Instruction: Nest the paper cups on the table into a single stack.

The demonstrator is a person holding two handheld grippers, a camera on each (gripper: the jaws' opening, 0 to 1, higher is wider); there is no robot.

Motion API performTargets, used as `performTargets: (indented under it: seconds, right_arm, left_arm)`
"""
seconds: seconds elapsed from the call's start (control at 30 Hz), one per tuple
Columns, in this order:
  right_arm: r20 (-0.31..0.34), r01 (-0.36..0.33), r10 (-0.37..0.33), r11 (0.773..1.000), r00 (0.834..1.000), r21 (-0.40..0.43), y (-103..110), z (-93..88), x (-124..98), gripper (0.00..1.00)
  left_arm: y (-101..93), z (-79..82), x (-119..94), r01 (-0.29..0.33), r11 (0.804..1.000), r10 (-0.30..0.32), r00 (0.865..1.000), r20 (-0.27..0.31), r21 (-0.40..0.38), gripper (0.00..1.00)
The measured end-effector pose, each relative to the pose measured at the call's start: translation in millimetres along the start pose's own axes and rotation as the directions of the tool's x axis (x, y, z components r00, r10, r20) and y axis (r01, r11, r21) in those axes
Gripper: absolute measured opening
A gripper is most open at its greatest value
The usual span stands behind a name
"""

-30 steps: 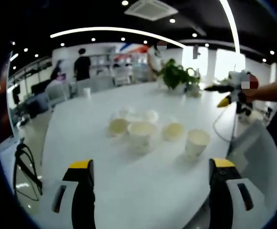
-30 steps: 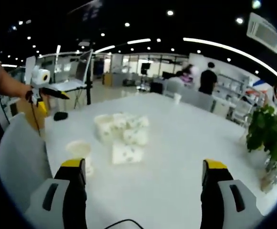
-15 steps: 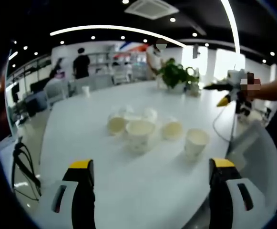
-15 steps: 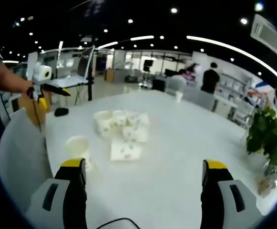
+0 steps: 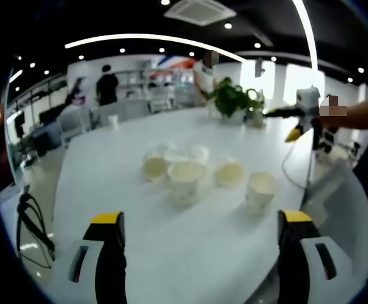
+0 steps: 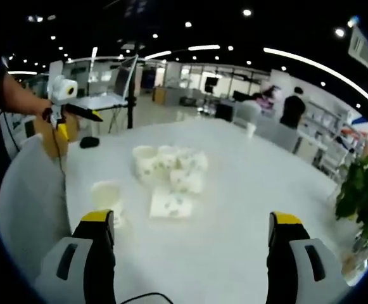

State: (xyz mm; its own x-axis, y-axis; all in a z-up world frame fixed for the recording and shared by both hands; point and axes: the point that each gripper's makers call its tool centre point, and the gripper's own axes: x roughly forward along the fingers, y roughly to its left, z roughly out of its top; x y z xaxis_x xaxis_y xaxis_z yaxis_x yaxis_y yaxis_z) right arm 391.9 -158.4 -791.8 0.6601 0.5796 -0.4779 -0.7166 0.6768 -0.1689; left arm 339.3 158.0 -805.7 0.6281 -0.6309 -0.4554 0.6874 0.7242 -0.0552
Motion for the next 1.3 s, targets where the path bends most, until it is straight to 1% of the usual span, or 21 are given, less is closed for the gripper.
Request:
performTargets:
  seconds: [0.07, 0.17, 0.4, 0.7, 0.9, 0.97, 1.07, 1.13, 1.23, 1.3]
  right_arm:
    - [-0.005, -0.021, 0.021, 1.0, 1.0, -0.021, 1, 1.4, 5, 1.0]
    - [-0.023, -0.04, 0.039, 0.998, 0.999, -0.049, 0, -1.1, 14, 1.0]
    - [-0.034, -0.066, 0.062, 0.992, 0.997, -0.112, -1, 4.5, 25, 1.0]
    - [-0.056, -0.132, 0.124, 0.978, 0.991, -0.164, 6, 13.3, 43, 1.0]
    - [-0.066, -0.167, 0.158, 0.968, 0.985, -0.188, 9, 21.3, 53, 1.0]
    - [-0.082, -0.184, 0.171, 0.96, 0.982, -0.21, 11, 20.7, 56, 1.0]
    - [-0.105, -0.214, 0.196, 0.956, 0.975, -0.202, 11, 16.4, 61, 1.0]
    - [-0.119, -0.223, 0.202, 0.952, 0.972, -0.211, 10, 13.5, 62, 1.0]
    - [-0.142, -0.244, 0.215, 0.94, 0.966, -0.237, 11, 11.2, 64, 1.0]
    - [-0.144, -0.258, 0.228, 0.933, 0.963, -0.25, 13, 11.8, 65, 1.0]
  left_arm:
    - [0.5, 0.0, 0, -0.002, 1.0, 0.002, 1.0, -0.003, 0.009, 0.98]
    - [-0.8, 1.1, -1, 0.001, 1.0, -0.001, 1.0, -0.001, 0.007, 0.98]
    - [-0.9, -1.9, -2, -0.011, 1.0, 0.011, 1.0, 0.0, 0.001, 0.98]
    - [-0.1, -7.2, -3, -0.019, 1.0, 0.019, 1.0, 0.001, -0.015, 0.98]
    - [-0.6, -7.2, -4, -0.023, 0.999, 0.023, 1.0, 0.003, -0.022, 0.98]
    - [-0.1, -7.6, -4, -0.024, 0.999, 0.024, 1.0, 0.004, -0.025, 0.98]
    - [0.8, -9.7, -5, -0.029, 0.999, 0.029, 1.0, 0.002, -0.03, 0.98]
    - [-0.5, -10.5, -5, -0.029, 0.999, 0.029, 1.0, 0.001, -0.034, 0.98]
    - [-1.5, -10.9, -6, -0.031, 0.999, 0.031, 1.0, 0.003, -0.034, 0.98]
    - [-1.1, -11.8, -6, -0.035, 0.999, 0.035, 0.999, 0.002, -0.037, 0.98]
